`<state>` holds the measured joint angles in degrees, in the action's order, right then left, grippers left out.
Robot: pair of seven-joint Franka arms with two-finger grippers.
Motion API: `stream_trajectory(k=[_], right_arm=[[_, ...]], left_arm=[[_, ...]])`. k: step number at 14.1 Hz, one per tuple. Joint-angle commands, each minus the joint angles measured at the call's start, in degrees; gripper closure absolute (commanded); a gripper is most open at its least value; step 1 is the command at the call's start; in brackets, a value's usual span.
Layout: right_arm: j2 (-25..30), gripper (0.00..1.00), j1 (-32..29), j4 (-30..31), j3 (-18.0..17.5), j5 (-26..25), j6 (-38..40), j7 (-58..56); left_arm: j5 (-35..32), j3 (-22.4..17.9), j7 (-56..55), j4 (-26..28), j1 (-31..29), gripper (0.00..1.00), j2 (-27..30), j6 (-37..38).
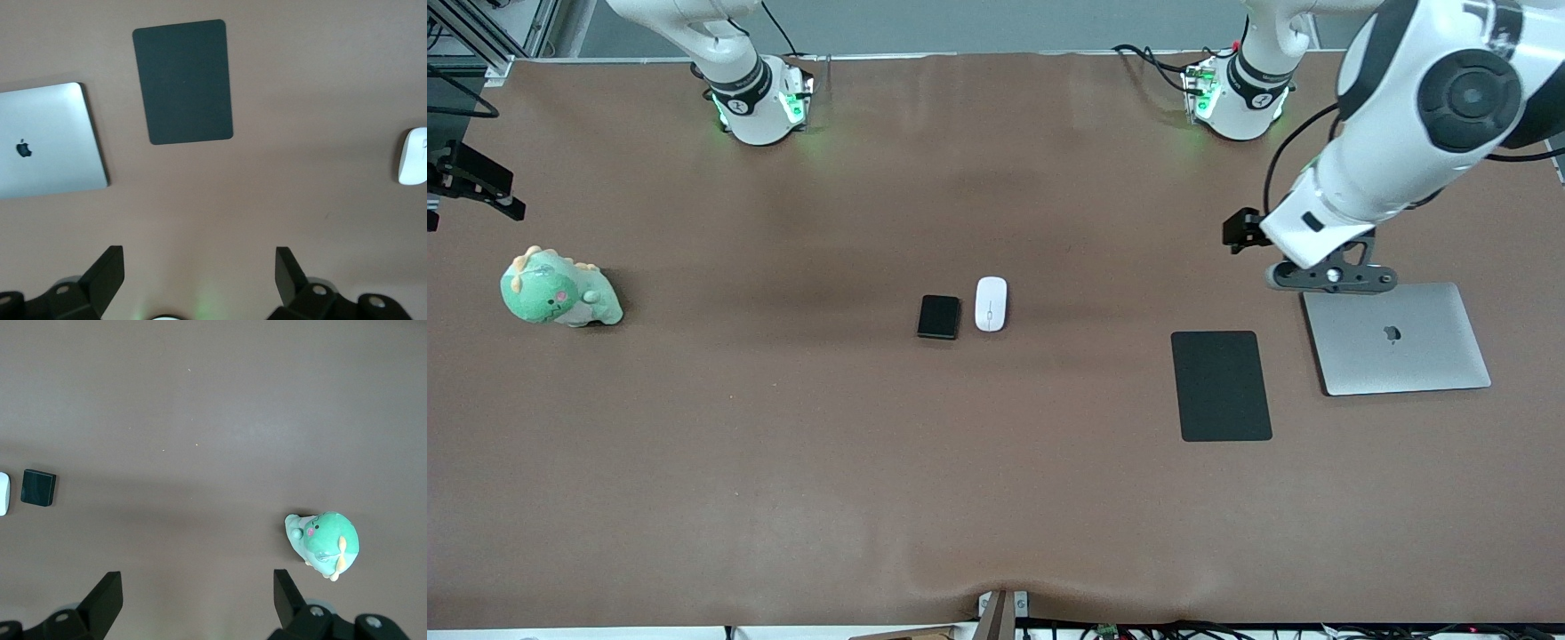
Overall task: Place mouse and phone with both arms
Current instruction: 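Move the left gripper over the white mouse beside the black phone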
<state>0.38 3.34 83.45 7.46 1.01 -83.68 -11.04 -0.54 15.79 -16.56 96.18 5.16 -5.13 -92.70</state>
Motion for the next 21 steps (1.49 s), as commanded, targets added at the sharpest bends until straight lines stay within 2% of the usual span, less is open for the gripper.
stream_trajectory(k=[1, 5, 12, 21], right_arm=[[0.06, 0.00, -0.88, -0.48, -0.17, -0.13, 0.28, -0.65], [-0.11, 0.00, -1.58, -0.48, -0.17, 0.66, 0.19, -0.73], [-1.26, 0.00, -1.49, -1.54, -0.34, 1.01, 0.28, -0.82], [-3.28, 0.00, -1.58, -1.28, -0.26, 0.66, 0.54, -0.91]], left_arm=[[0.46, 1.78, -3.91, 1.12, 0.02, 0.00, -0.14, -2.31], [0.02, 4.33, -10.15, 1.21, 1.16, 0.00, -2.86, -5.21], [-0.25, 4.25, -18.59, 0.94, 7.05, 0.00, -8.40, -11.36], [0.46, 4.60, -22.38, -1.42, 10.13, 0.00, -9.10, -14.53]])
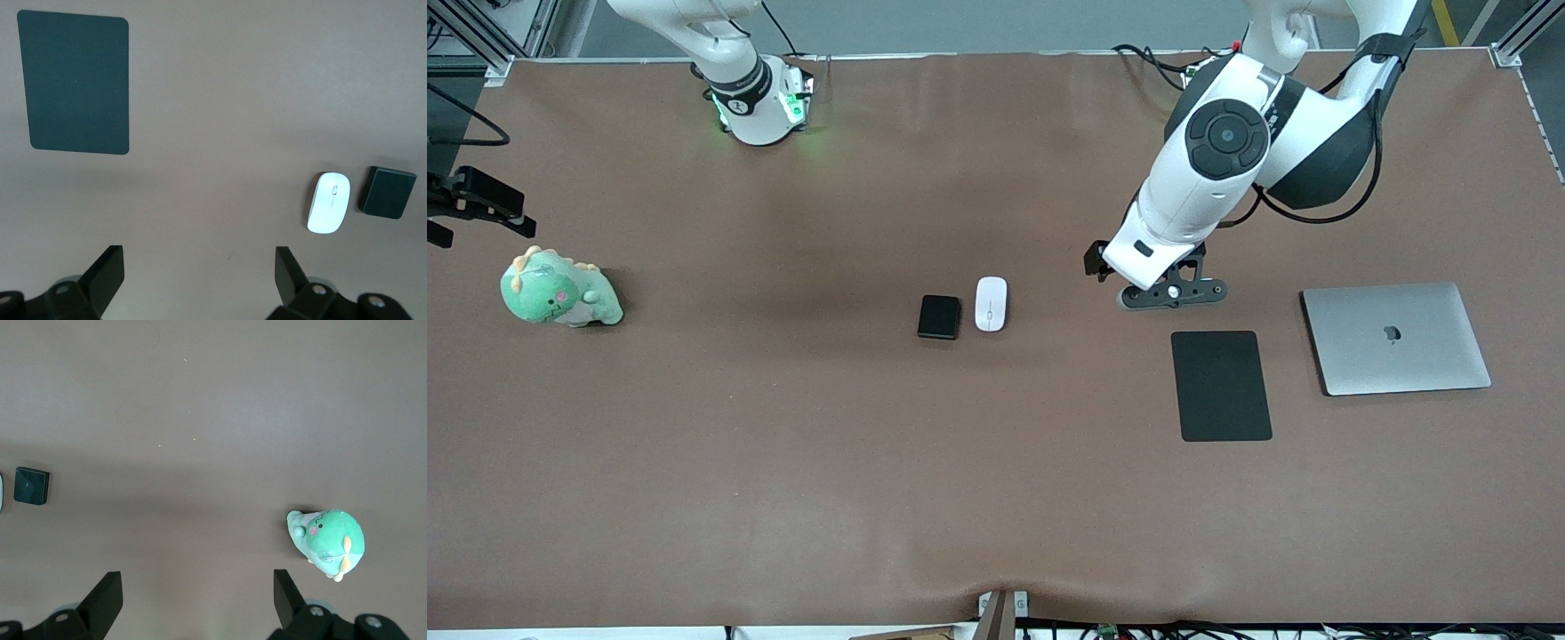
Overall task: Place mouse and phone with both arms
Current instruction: 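Move the left gripper over the white mouse beside the black phone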
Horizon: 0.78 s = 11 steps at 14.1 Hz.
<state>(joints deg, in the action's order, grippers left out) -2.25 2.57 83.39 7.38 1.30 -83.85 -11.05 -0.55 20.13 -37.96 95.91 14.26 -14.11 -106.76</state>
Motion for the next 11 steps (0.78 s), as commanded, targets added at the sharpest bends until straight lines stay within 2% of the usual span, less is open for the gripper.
stream_trajectory(k=[1, 3, 7, 11], right_arm=[[-0.74, 0.00, -0.90, -1.04, -0.17, 0.37, 0.96, -0.99], [-0.91, 0.00, -1.25, -0.95, -0.08, 0.11, 1.05, -0.99], [-1.79, 0.00, -1.43, -0.86, -0.08, -0.06, 1.23, -0.99], [-3.80, 0.00, -1.69, -0.95, -0.08, -0.33, 1.14, -0.90]], left_arm=[[0.46, 0.35, -1.06, -1.86, 2.42, 0.00, -0.57, -0.46], [0.46, 0.35, -1.59, -3.52, 4.36, 0.00, -2.92, -0.64], [-1.12, 0.00, -5.90, -11.43, 10.16, 0.00, -13.74, -0.64], [-1.82, -0.35, -8.53, -13.64, 13.24, 0.00, -18.49, -4.93]])
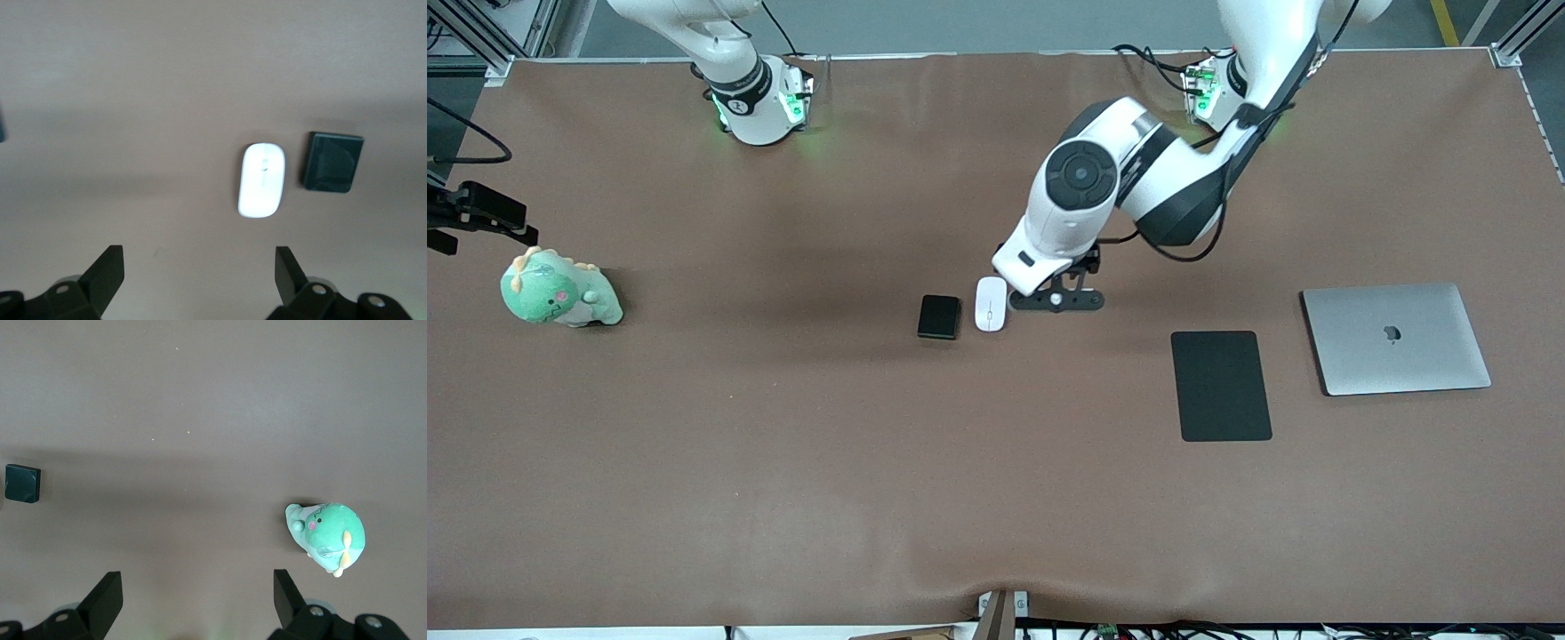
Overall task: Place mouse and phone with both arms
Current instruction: 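Move the left gripper over the white mouse beside the black phone, then grasp the white mouse with the left gripper while the right gripper reaches out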
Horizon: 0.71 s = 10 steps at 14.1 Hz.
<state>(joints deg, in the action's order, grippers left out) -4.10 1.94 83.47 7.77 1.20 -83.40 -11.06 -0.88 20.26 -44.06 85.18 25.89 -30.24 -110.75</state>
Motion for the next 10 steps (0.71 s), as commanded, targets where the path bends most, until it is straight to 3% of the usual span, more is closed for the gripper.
stream_trajectory(k=[1, 10], right_arm=[[-3.19, 0.00, -1.06, -1.12, -0.48, -0.32, 0.70, -0.89], [-6.80, 0.00, -1.76, -1.21, -0.56, -3.05, -0.70, -0.28]], left_arm=[[-2.54, -0.48, -3.05, -2.91, 2.58, 0.00, -3.32, -2.00], [-11.95, -0.74, -11.30, -2.91, 8.20, 0.00, -13.61, -10.79]])
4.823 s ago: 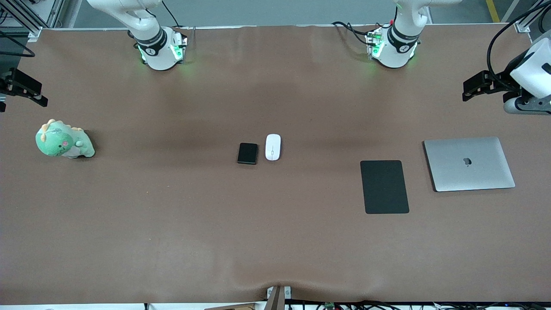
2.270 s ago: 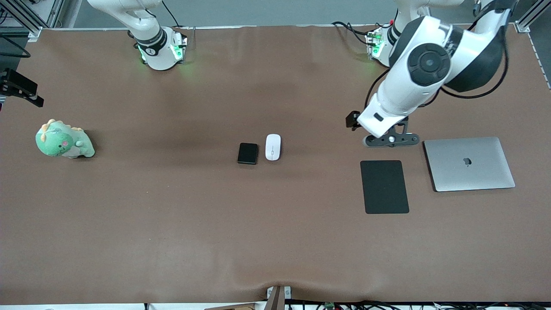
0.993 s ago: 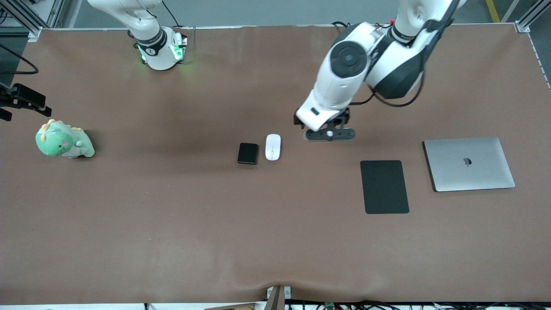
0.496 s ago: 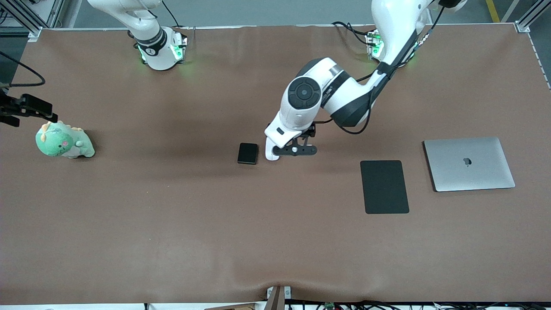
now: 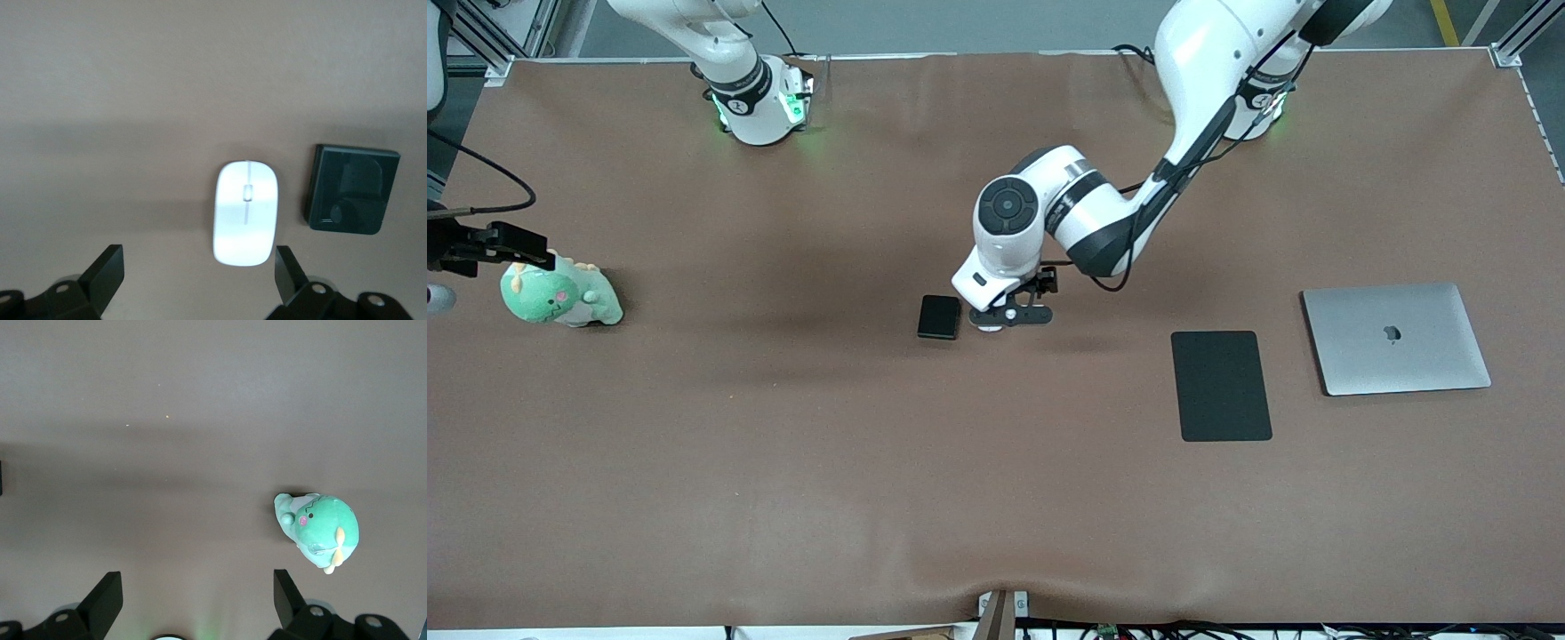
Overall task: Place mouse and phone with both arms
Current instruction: 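Grasp the white mouse with the left gripper while the right gripper reaches out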
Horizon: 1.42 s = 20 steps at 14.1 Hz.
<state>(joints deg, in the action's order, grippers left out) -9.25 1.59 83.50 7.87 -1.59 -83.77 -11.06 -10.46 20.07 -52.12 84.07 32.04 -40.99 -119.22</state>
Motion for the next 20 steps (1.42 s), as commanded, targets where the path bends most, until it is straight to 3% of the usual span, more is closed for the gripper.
stream_trajectory(k=[1, 6, 10, 15, 17, 20], right_arm=[[-2.00, 0.00, -1.50, -1.24, -0.66, 0.27, -1.12, -0.28], [-3.14, 0.00, -0.27, -0.27, -0.84, 0.88, -0.34, 0.07], [-3.14, 0.00, 1.30, -0.71, -0.93, 6.85, -0.34, 1.55], [-4.02, 0.00, 1.49, -1.77, -1.01, 8.44, -0.61, 1.39], [-8.65, 0.00, 3.32, -0.28, -0.93, 8.27, 0.79, 2.00], [-8.94, 0.00, 3.16, -0.19, -0.93, 8.53, 1.59, 2.70]], left_arm=[[-3.67, -0.90, -4.47, -1.81, 2.41, 0.00, -3.39, -2.77], [-4.74, -0.91, -5.10, -1.63, 3.20, 0.00, -6.73, -2.95], [-4.65, -1.17, -5.19, -1.63, 4.61, 0.00, -7.88, -3.38], [-4.65, -1.52, -5.27, -1.72, 4.61, 0.00, -8.31, -6.89], [-4.65, -3.10, -5.10, -1.72, 5.22, 0.00, -8.75, -9.62], [-4.65, -3.11, -4.22, -1.72, 5.14, 0.00, -8.93, -10.07]])
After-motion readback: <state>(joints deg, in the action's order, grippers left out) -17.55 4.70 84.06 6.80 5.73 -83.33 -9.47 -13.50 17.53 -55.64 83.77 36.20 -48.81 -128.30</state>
